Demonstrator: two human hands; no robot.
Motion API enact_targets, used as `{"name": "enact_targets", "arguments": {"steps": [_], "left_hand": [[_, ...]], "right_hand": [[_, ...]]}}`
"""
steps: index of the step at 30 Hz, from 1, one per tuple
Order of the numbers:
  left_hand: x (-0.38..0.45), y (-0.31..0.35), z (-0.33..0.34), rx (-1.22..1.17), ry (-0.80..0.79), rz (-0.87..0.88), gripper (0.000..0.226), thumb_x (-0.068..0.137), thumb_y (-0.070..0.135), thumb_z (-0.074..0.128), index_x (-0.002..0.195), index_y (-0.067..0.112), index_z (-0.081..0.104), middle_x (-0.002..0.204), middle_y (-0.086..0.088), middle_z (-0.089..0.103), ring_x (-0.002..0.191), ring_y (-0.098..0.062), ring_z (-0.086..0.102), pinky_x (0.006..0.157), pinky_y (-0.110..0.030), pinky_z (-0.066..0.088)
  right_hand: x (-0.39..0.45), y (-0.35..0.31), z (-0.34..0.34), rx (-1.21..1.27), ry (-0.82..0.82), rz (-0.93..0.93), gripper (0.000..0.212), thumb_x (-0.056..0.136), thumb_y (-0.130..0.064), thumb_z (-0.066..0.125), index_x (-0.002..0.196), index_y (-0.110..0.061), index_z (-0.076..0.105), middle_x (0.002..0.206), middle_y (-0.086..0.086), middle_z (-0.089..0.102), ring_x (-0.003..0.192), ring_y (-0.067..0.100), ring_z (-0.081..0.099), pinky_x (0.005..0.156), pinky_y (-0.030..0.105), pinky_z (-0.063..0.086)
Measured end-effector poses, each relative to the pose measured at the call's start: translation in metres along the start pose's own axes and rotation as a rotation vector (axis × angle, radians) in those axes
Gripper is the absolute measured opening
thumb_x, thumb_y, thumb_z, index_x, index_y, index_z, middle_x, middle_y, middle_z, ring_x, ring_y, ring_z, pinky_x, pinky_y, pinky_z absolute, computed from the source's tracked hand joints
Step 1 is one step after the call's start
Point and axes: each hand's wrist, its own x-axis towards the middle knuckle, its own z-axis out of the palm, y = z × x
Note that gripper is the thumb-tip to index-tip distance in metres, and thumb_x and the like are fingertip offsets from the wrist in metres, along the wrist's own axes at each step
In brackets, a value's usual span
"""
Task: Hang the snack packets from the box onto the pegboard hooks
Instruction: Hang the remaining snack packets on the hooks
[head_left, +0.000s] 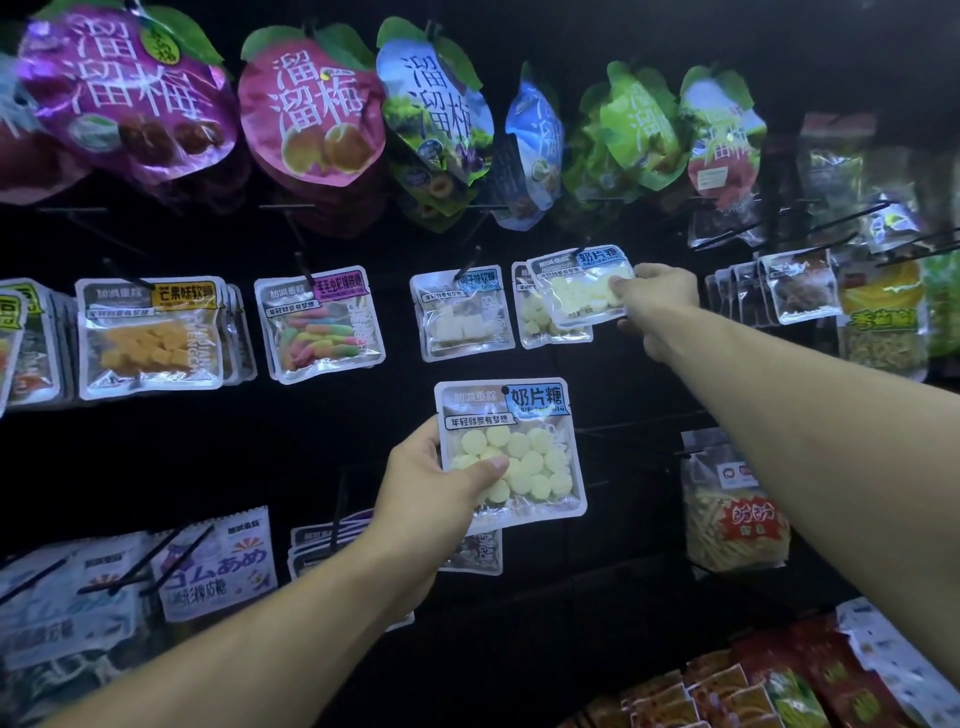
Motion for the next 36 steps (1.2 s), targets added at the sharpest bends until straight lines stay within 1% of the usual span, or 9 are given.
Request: {"name": "enact_targets", "arguments": {"steps": [4,7,12,18,21,26,28,32,36], "left_hand": [[0.003,-0.003,-0.003,0.018,-0.007,-0.008,0.028,0.098,-0.003,0.069,0.112,0.022,0.074,0.101,0.000,0.084,0.095,-0.020,0.082,0.085,-0.036,0.064],[0.009,-0.006,-0.009,0.028,0.003,-0.014,0.028,0.099,-0.003,0.069,0.113,0.021,0.074,0.102,-0.002,0.084,0.096,-0.022,0.082,0.088,-0.041,0.064],[0.016,-0.005,-0.019,0.021,0.022,-0.002,0.029,0.099,-0.004,0.068,0.114,0.020,0.073,0.102,-0.002,0.084,0.095,-0.021,0.082,0.085,-0.039,0.064],[0.016,-0.008,-0.028,0.012,0.039,-0.020,0.029,0.098,-0.002,0.069,0.119,0.019,0.071,0.105,-0.002,0.084,0.098,-0.020,0.081,0.085,-0.036,0.064],[0.011,-0.009,-0.029,-0.005,0.031,-0.054,0.032,0.097,-0.002,0.072,0.120,0.019,0.067,0.108,-0.003,0.083,0.100,-0.023,0.081,0.090,-0.043,0.063],[0.003,-0.005,-0.019,-0.053,0.051,-0.053,0.031,0.098,-0.001,0.071,0.124,0.017,0.065,0.112,-0.005,0.082,0.103,-0.024,0.080,0.094,-0.045,0.064],[0.001,-0.002,-0.010,-0.077,0.060,-0.049,0.030,0.099,-0.001,0.070,0.123,0.017,0.065,0.113,-0.006,0.082,0.103,-0.024,0.080,0.095,-0.045,0.063],[0.008,0.001,0.012,-0.080,0.101,-0.029,0.028,0.097,0.001,0.073,0.117,0.019,0.066,0.111,-0.005,0.081,0.103,-0.024,0.080,0.098,-0.048,0.062],[0.025,0.007,0.036,-0.024,0.187,0.040,0.033,0.092,0.009,0.082,0.116,0.023,0.063,0.106,-0.002,0.081,0.097,-0.021,0.079,0.095,-0.045,0.063]], "right_hand": [[0.002,0.019,0.015,-0.101,0.090,-0.144,0.042,0.093,-0.020,0.075,0.134,-0.030,0.068,0.127,-0.002,0.070,0.096,0.018,0.067,0.089,0.029,0.057],[0.006,0.031,0.029,-0.161,0.061,-0.132,0.036,0.098,-0.023,0.071,0.134,-0.030,0.070,0.140,0.002,0.066,0.113,0.022,0.067,0.086,0.019,0.046],[0.022,0.044,0.053,-0.299,-0.009,-0.110,0.041,0.099,-0.017,0.067,0.137,-0.032,0.068,0.143,0.007,0.062,0.112,0.030,0.070,0.098,0.035,0.057],[0.012,0.062,0.045,-0.444,-0.104,-0.146,0.052,0.093,-0.025,0.073,0.143,-0.032,0.061,0.151,0.001,0.051,0.104,0.027,0.069,0.082,0.027,0.053],[-0.010,0.061,0.020,-0.448,-0.084,-0.213,0.041,0.094,-0.035,0.071,0.134,-0.029,0.069,0.130,0.002,0.065,0.095,0.026,0.071,0.077,0.031,0.055],[-0.084,0.043,-0.010,-0.294,-0.659,0.033,0.050,0.103,-0.059,0.051,0.115,-0.016,0.074,0.099,0.008,0.078,0.070,0.019,0.073,0.062,0.031,0.057],[-0.112,0.039,-0.021,-0.205,-0.734,0.103,0.056,0.103,-0.064,0.045,0.110,-0.017,0.075,0.096,0.006,0.080,0.069,0.019,0.071,0.062,0.031,0.055],[-0.151,0.040,-0.038,-0.104,-0.659,-0.019,0.033,0.098,-0.039,0.069,0.124,-0.019,0.071,0.098,0.002,0.081,0.083,0.017,0.078,0.074,0.029,0.057],[-0.145,0.044,-0.044,-0.110,-0.522,-0.153,0.072,0.084,-0.013,0.087,0.146,-0.033,0.055,0.104,0.004,0.076,0.092,0.014,0.076,0.083,0.031,0.060]]}}
